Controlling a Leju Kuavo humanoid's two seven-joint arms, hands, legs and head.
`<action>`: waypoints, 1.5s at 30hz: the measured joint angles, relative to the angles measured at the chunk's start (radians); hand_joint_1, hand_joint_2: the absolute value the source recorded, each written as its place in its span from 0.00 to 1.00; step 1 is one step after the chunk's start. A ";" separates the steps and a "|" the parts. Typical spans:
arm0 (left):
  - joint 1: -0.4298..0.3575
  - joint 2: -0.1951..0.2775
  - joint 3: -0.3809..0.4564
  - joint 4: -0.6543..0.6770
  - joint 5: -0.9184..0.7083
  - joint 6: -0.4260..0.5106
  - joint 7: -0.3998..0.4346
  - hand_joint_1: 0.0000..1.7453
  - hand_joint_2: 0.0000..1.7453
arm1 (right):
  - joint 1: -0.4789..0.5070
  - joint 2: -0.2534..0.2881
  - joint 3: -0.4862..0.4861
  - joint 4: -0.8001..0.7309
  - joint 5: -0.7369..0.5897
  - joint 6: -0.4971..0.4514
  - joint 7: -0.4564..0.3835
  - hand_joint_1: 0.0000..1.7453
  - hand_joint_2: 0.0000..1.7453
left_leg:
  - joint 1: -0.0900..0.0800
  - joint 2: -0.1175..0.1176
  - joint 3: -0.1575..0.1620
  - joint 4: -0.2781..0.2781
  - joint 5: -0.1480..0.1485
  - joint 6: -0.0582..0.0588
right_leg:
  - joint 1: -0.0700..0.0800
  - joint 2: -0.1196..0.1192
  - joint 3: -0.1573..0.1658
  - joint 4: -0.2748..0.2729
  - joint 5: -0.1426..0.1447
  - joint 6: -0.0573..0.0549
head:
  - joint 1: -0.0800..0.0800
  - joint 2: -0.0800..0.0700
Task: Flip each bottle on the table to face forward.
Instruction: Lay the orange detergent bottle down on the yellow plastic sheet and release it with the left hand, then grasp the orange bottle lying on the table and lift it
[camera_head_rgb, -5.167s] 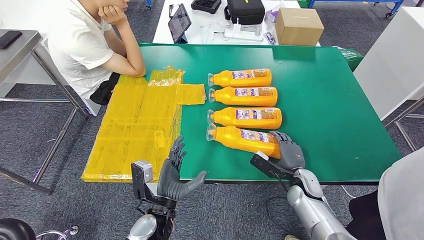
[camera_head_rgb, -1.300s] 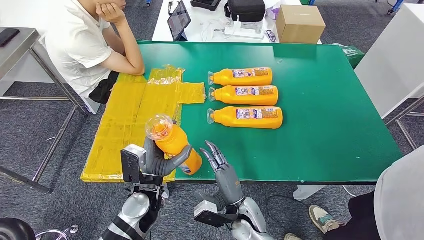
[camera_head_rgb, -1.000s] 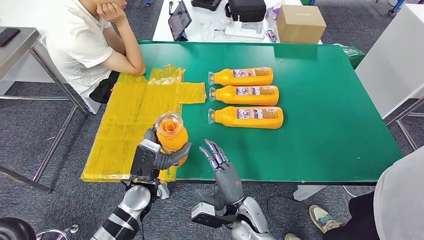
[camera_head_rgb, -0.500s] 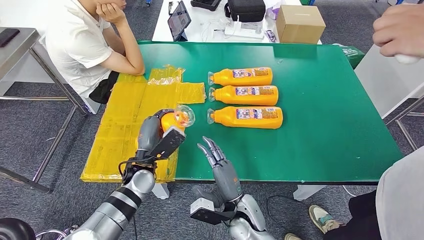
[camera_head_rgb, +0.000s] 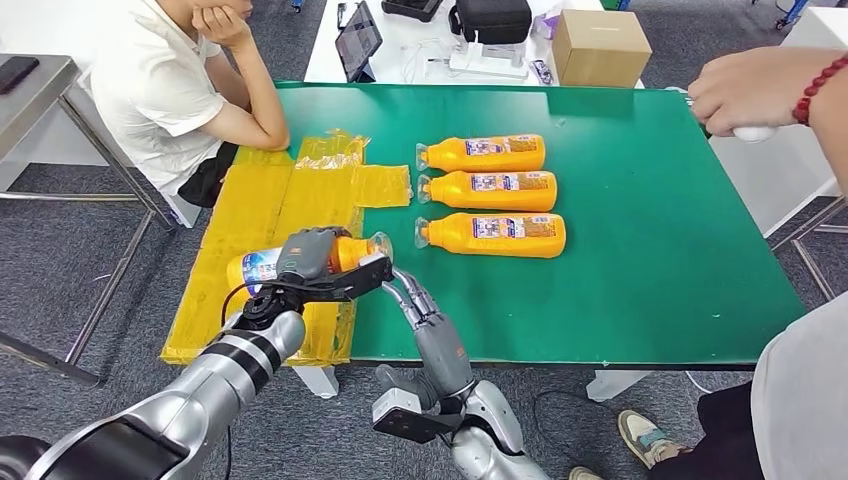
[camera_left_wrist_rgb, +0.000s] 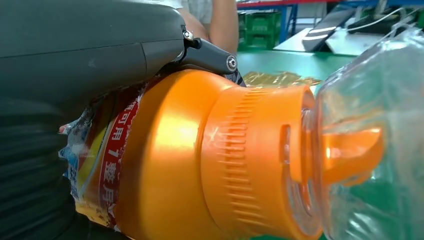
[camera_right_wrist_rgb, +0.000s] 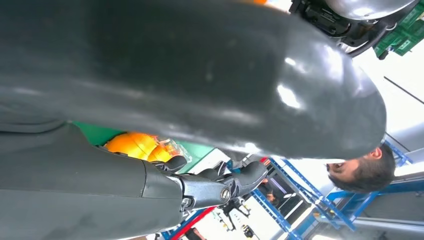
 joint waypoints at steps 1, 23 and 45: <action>-0.006 0.000 0.000 0.010 0.000 -0.004 0.000 1.00 1.00 | 0.000 0.000 -0.001 0.000 0.000 0.001 0.000 0.00 0.00 | 0.000 0.000 0.000 0.000 0.000 0.000 | 0.000 0.000 0.000 0.000 0.000 0.000 | 0.000 0.000; -0.045 -0.007 0.060 0.164 0.034 -0.196 0.001 0.00 1.00 | -0.009 0.015 -0.001 0.028 -0.061 0.031 -0.041 0.00 0.00 | 0.000 0.000 0.001 0.000 0.000 0.000 | 0.000 0.000 0.002 0.000 0.000 0.000 | 0.000 0.000; 0.221 -0.063 0.095 -0.272 0.387 0.139 -0.412 0.00 1.00 | 0.005 0.016 0.003 0.025 -0.073 -0.024 -0.091 0.00 0.00 | 0.000 0.001 0.001 0.000 -0.001 -0.001 | 0.000 0.001 -0.001 0.000 0.000 0.000 | 0.000 0.000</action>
